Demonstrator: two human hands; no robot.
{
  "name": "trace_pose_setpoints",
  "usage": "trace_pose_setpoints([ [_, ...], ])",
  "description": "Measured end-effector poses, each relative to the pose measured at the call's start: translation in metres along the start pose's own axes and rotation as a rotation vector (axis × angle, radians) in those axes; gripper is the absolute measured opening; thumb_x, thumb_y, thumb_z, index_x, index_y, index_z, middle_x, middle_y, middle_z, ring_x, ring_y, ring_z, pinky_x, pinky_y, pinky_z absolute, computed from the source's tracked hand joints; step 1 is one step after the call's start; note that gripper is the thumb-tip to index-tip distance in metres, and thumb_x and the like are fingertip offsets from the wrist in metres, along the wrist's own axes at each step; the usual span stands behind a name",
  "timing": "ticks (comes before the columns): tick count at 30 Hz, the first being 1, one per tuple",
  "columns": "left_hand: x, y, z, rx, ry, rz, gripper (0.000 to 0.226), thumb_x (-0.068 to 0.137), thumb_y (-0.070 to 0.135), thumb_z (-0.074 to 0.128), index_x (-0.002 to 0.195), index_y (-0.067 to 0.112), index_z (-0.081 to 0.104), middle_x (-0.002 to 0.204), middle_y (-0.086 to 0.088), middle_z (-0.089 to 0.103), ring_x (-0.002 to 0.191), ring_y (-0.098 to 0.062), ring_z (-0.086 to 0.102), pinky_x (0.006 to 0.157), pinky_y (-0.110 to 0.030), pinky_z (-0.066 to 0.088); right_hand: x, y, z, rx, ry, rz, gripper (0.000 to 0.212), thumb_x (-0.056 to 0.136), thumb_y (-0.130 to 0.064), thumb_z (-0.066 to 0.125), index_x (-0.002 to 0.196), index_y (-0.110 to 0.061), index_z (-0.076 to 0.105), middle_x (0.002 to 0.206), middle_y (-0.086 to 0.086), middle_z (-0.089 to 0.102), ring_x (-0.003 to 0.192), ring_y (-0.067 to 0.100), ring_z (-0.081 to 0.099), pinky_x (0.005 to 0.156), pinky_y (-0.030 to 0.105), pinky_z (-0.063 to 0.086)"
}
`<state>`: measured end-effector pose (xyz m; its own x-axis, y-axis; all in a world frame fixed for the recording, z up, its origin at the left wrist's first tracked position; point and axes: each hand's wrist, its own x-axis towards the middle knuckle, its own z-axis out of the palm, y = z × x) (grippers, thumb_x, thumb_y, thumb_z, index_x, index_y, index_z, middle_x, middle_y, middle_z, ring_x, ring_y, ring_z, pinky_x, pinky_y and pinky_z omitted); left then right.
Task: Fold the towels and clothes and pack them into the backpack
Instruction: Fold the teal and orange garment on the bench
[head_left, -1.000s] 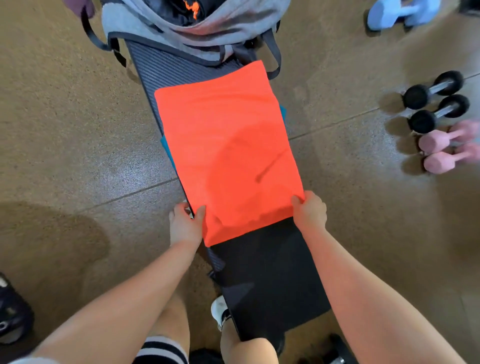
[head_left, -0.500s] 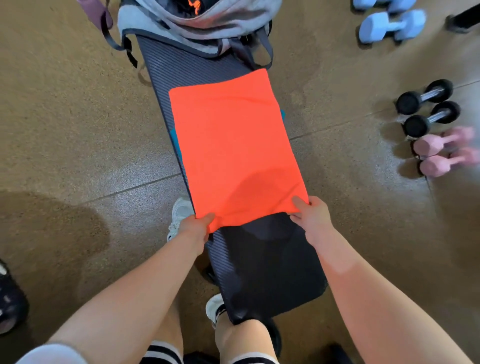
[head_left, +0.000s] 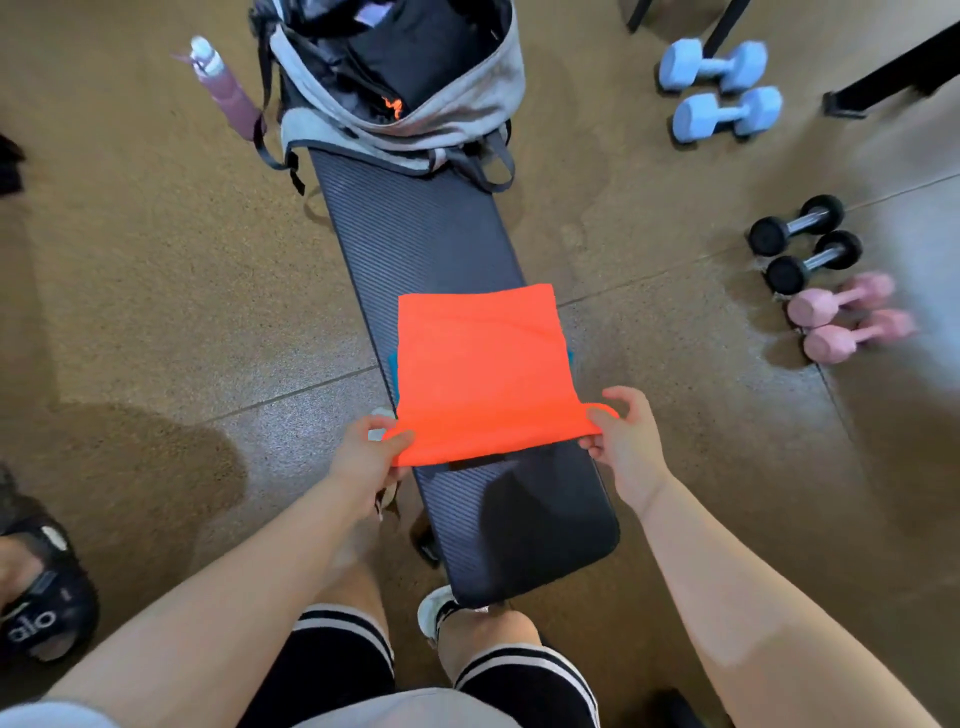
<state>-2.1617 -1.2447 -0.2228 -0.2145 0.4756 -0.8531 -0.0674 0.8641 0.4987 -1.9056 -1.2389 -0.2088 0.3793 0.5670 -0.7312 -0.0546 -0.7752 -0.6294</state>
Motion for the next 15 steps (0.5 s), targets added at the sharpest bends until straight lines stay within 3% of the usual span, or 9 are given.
trace_pose_setpoints([
  [2, 0.015, 0.017, -0.004, 0.039, -0.079, 0.013, 0.012, 0.090, 0.006, 0.057, 0.081, 0.013, 0.056, 0.068, -0.006, 0.050, 0.041, -0.006, 0.046, 0.039, -0.013, 0.042, 0.012, -0.013, 0.007, -0.002, -0.023, 0.012, 0.011, 0.090, -0.005, 0.051, 0.092, -0.015, 0.056, 0.064, 0.006, 0.054, 0.038, 0.009, 0.048, 0.045, 0.020, 0.038],
  [4, 0.034, 0.037, -0.005, 0.030, -0.130, 0.013, 0.007, 0.090, 0.008, 0.057, 0.085, 0.011, 0.060, 0.072, -0.005, 0.053, 0.052, -0.008, 0.048, 0.044, -0.011, 0.044, 0.030, -0.027, 0.017, 0.052, -0.021, 0.016, 0.016, 0.090, -0.004, 0.052, 0.078, -0.014, 0.060, 0.058, 0.006, 0.055, 0.035, 0.008, 0.049, 0.041, 0.017, 0.039],
  [6, 0.053, 0.059, -0.003, -0.008, -0.188, 0.009, 0.003, 0.088, 0.005, 0.059, 0.089, 0.008, 0.059, 0.069, -0.003, 0.059, 0.049, -0.004, 0.055, 0.045, -0.010, 0.045, 0.050, -0.040, 0.029, 0.122, 0.015, 0.004, 0.017, 0.090, -0.006, 0.056, 0.074, -0.012, 0.059, 0.049, 0.001, 0.058, 0.036, 0.008, 0.053, 0.040, 0.016, 0.042],
  [8, 0.074, 0.079, -0.001, -0.002, -0.243, -0.006, 0.010, 0.084, 0.000, 0.061, 0.092, 0.006, 0.060, 0.065, 0.000, 0.066, 0.050, -0.002, 0.060, 0.047, -0.010, 0.046, 0.069, -0.051, 0.042, 0.156, 0.006, 0.024, 0.010, 0.089, -0.015, 0.060, 0.080, -0.012, 0.058, 0.053, -0.001, 0.064, 0.047, 0.009, 0.061, 0.047, 0.018, 0.049],
  [11, 0.112, 0.098, 0.005, 0.158, -0.314, 0.027, 0.016, 0.078, -0.003, 0.066, 0.090, 0.008, 0.062, 0.082, -0.008, 0.066, 0.067, -0.009, 0.063, 0.060, -0.014, 0.050, 0.099, -0.063, 0.057, 0.079, -0.102, 0.043, 0.016, 0.085, -0.017, 0.066, 0.099, -0.013, 0.059, 0.081, 0.005, 0.067, 0.074, 0.014, 0.064, 0.058, 0.020, 0.050],
  [13, 0.140, 0.105, 0.013, 0.255, -0.237, 0.061, 0.012, 0.084, 0.000, 0.062, 0.077, 0.008, 0.057, 0.071, -0.008, 0.058, 0.050, -0.002, 0.058, 0.052, -0.013, 0.048, 0.120, -0.069, 0.067, -0.037, -0.104, 0.017, 0.017, 0.083, -0.010, 0.066, 0.098, -0.014, 0.060, 0.080, 0.004, 0.065, 0.069, 0.010, 0.063, 0.052, 0.018, 0.047],
  [15, 0.166, 0.106, 0.021, 0.296, -0.130, 0.066, 0.027, 0.091, 0.010, 0.056, 0.065, 0.009, 0.050, 0.051, -0.003, 0.053, 0.032, 0.000, 0.048, 0.038, -0.011, 0.041, 0.143, -0.070, 0.077, -0.149, -0.013, -0.010, 0.009, 0.085, -0.008, 0.060, 0.083, -0.016, 0.058, 0.069, 0.004, 0.064, 0.051, 0.004, 0.061, 0.044, 0.016, 0.039],
])
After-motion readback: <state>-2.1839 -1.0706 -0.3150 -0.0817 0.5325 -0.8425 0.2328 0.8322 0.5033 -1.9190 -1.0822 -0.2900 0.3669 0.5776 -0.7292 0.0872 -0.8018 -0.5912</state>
